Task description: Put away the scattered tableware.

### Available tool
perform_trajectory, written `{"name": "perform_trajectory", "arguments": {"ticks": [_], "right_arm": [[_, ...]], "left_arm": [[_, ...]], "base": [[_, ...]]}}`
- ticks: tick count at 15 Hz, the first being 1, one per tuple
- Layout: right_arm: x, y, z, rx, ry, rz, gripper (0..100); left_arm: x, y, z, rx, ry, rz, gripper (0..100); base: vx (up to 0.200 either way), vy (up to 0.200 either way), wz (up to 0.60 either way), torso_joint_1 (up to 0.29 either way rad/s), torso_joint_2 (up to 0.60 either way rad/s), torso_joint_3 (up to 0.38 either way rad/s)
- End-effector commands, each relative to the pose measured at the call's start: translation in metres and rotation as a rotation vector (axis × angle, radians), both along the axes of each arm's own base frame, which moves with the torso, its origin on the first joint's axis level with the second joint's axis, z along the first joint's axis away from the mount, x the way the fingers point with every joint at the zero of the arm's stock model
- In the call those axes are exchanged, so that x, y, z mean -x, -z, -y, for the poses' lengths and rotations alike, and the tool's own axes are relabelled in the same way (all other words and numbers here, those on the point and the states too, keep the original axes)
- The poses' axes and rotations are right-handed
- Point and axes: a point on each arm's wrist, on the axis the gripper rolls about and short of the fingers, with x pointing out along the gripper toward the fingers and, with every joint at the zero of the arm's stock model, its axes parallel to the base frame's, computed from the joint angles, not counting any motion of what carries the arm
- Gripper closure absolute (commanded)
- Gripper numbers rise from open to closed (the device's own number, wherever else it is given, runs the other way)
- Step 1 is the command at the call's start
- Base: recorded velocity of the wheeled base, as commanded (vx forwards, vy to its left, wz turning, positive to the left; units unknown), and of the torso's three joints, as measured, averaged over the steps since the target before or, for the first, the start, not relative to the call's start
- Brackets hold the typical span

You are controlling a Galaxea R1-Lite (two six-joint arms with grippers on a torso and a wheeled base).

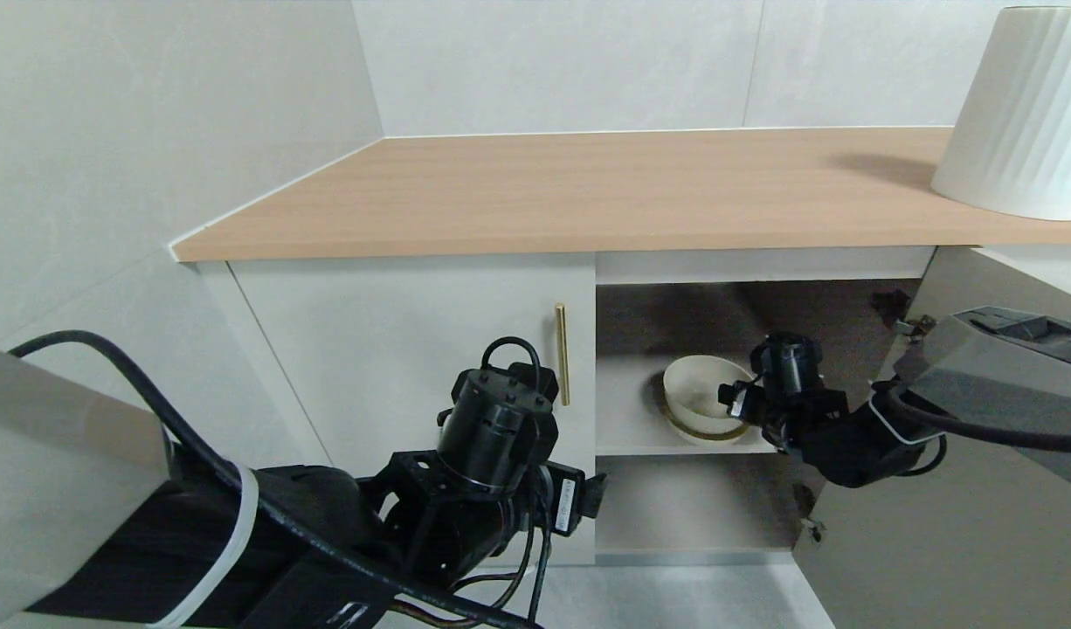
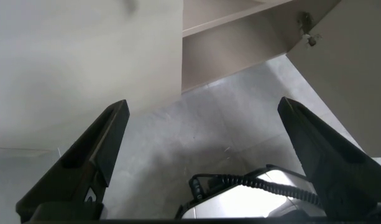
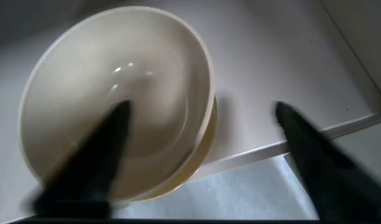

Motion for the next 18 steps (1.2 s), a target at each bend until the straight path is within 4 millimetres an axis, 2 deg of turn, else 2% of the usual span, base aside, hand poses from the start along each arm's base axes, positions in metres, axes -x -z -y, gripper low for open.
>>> {"name": "perform_trajectory", "arguments": {"ticks": [1, 3, 4, 6, 10, 11, 12, 13, 14, 15, 16, 18], "right_arm": [[0.007, -0.012, 0.001, -0.005, -0.004, 0.015, 0], [0.023, -0.039, 0.005, -0.021, -0.022, 0.047, 0], [0.046, -0.070, 0.006, -0.048, -0.092, 0.084, 0], [0.107, -0.109, 0.000, -0.091, -0.254, 0.063, 0], [0.194, -0.158, 0.007, -0.180, -0.542, 0.000, 0], [0.204, -0.163, 0.009, -0.195, -0.575, -0.008, 0], [0.230, -0.175, 0.015, -0.221, -0.662, -0.025, 0], [0.245, -0.182, 0.019, -0.240, -0.716, -0.018, 0], [0.245, -0.182, 0.019, -0.240, -0.716, -0.018, 0], [0.268, -0.181, 0.029, -0.263, -0.802, -0.020, 0], [0.273, -0.181, 0.031, -0.261, -0.805, -0.019, 0], [0.276, -0.179, 0.035, -0.230, -0.745, -0.039, 0]], "left_arm": [[-0.002, -0.003, -0.003, 0.008, -0.011, 0.007, 0], [-0.005, -0.014, -0.009, 0.044, -0.031, 0.041, 0], [-0.006, -0.028, -0.017, 0.086, -0.050, 0.086, 0], [0.001, -0.056, -0.035, 0.147, -0.071, 0.150, 0], [0.026, -0.093, -0.066, 0.247, 0.014, 0.187, 0], [0.030, -0.098, -0.069, 0.264, 0.035, 0.192, 0], [0.047, -0.110, -0.084, 0.295, 0.072, 0.200, 0], [0.061, -0.117, -0.094, 0.319, 0.109, 0.203, 0], [0.061, -0.117, -0.094, 0.319, 0.109, 0.203, 0], [0.086, -0.125, -0.116, 0.375, 0.188, 0.207, 0], [0.095, -0.123, -0.124, 0.389, 0.215, 0.204, 0], [0.099, -0.121, -0.138, 0.389, 0.176, 0.215, 0]], "base": [[0.000, 0.000, 0.00, 0.000, 0.00, 0.000], [0.000, 0.000, 0.00, 0.000, 0.00, 0.000], [0.000, 0.000, 0.00, 0.000, 0.00, 0.000], [0.000, 0.000, 0.00, 0.000, 0.00, 0.000], [0.000, 0.000, 0.00, 0.000, 0.00, 0.000], [0.000, 0.000, 0.00, 0.000, 0.00, 0.000], [0.000, 0.000, 0.00, 0.000, 0.00, 0.000], [0.000, 0.000, 0.00, 0.000, 0.00, 0.000], [0.000, 0.000, 0.00, 0.000, 0.00, 0.000], [0.000, 0.000, 0.00, 0.000, 0.00, 0.000], [0.000, 0.000, 0.00, 0.000, 0.00, 0.000], [0.000, 0.000, 0.00, 0.000, 0.00, 0.000]]}}
